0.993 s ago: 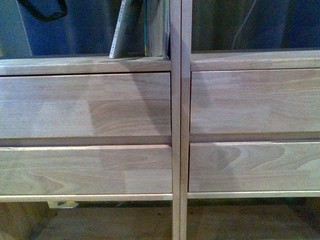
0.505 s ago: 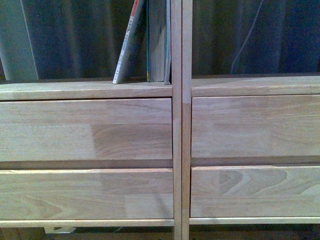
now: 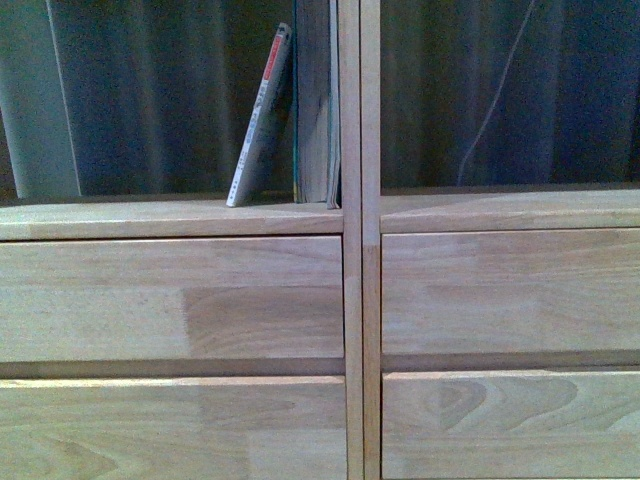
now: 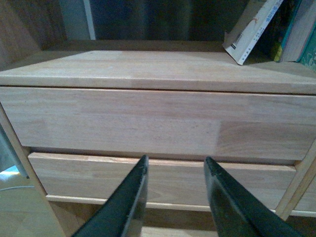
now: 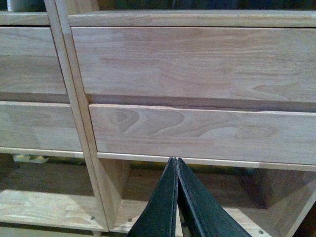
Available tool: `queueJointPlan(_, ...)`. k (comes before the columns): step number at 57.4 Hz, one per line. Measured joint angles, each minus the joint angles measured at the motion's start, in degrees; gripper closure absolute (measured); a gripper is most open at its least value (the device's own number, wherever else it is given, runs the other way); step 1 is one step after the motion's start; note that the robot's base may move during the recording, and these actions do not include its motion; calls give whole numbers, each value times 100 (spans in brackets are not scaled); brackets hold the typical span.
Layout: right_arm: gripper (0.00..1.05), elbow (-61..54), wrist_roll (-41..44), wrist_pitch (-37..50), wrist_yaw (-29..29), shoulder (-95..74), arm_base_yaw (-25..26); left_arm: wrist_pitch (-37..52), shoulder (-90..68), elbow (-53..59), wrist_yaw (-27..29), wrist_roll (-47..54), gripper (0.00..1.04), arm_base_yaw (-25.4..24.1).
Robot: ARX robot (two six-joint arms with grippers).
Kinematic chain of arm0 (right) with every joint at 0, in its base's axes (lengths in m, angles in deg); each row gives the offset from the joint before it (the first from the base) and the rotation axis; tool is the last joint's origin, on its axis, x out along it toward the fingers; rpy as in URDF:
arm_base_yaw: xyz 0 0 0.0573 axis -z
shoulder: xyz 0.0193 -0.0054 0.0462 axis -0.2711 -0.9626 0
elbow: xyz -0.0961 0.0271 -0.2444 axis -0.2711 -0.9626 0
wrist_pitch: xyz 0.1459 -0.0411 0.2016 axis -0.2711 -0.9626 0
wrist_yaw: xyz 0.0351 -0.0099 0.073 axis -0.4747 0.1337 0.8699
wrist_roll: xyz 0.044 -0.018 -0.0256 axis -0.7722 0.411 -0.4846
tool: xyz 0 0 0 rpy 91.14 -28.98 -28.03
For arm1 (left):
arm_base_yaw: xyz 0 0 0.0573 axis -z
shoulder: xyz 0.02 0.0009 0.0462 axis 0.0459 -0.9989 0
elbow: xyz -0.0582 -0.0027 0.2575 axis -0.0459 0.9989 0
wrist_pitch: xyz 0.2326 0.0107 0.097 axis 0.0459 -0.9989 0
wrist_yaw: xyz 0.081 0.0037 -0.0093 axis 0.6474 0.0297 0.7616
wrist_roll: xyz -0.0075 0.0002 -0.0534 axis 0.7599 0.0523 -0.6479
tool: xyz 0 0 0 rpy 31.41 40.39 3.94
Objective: Organize books on shelf
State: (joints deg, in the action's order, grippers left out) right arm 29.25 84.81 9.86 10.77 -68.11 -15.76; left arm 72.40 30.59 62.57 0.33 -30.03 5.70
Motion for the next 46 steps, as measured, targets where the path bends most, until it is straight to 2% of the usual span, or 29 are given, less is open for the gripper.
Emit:
queueJointPlan(6, 102, 0, 0, 0, -2, 0, 0, 129, 284, 446, -81, -28, 102, -278)
queueJointPlan(26, 102, 0, 2, 0, -2, 0, 0, 227, 1211, 1449, -133, -39, 102, -282)
queueJointPlan(46, 102, 0, 0, 0, 0, 0, 0, -306, 2293, 1998, -133, -39, 102, -282)
